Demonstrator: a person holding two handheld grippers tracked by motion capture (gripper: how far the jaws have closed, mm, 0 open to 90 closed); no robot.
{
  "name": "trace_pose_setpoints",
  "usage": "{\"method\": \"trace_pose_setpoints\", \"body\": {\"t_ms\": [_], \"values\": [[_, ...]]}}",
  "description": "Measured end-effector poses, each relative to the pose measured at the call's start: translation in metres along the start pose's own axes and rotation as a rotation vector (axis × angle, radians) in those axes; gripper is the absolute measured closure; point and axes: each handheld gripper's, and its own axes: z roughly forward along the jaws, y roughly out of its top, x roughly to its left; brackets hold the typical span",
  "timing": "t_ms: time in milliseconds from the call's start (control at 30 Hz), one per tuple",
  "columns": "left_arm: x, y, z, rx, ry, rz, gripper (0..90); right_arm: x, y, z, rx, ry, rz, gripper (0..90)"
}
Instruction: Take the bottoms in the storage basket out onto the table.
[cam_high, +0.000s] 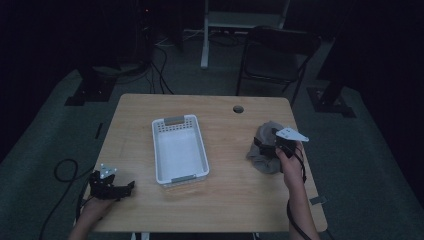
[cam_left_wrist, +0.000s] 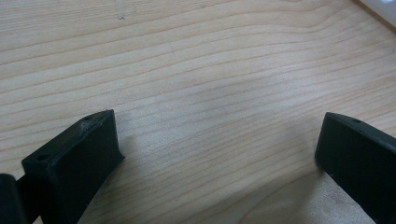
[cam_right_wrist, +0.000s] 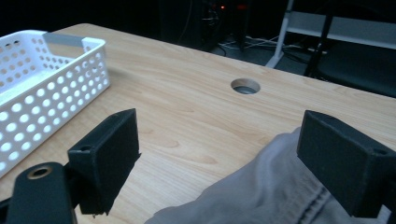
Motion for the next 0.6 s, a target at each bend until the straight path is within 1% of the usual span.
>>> {"method": "trace_pose_setpoints", "body": {"t_ms": [33, 233, 267, 400, 500, 600], "values": [[0.000, 0.000, 0.000, 0.000, 0.000, 0.000, 0.4, 0.001, 0.000, 0.000, 0.001, 0.017, -0.008, 12.2], [0.000, 0.000, 0.000, 0.000, 0.000, 0.000, 0.5, 0.009, -0.001, -0.001, 0.007, 0.062, -0.024, 12.2], [0.000, 0.000, 0.000, 0.000, 0.000, 0.000, 0.4, 0.011, -0.001, -0.001, 0.009, 0.069, -0.031, 12.2], [0.000, 0.000, 0.000, 0.000, 0.000, 0.000, 0.4, 0.016, -0.004, -0.002, 0.008, 0.088, -0.034, 12.2], [0.000, 0.000, 0.000, 0.000, 0.000, 0.000, 0.4, 0.021, -0.007, -0.003, 0.017, 0.107, -0.051, 12.2], [0.000, 0.000, 0.000, 0.000, 0.000, 0.000, 0.4, 0.026, -0.011, -0.003, 0.027, 0.127, -0.056, 12.2]]}}
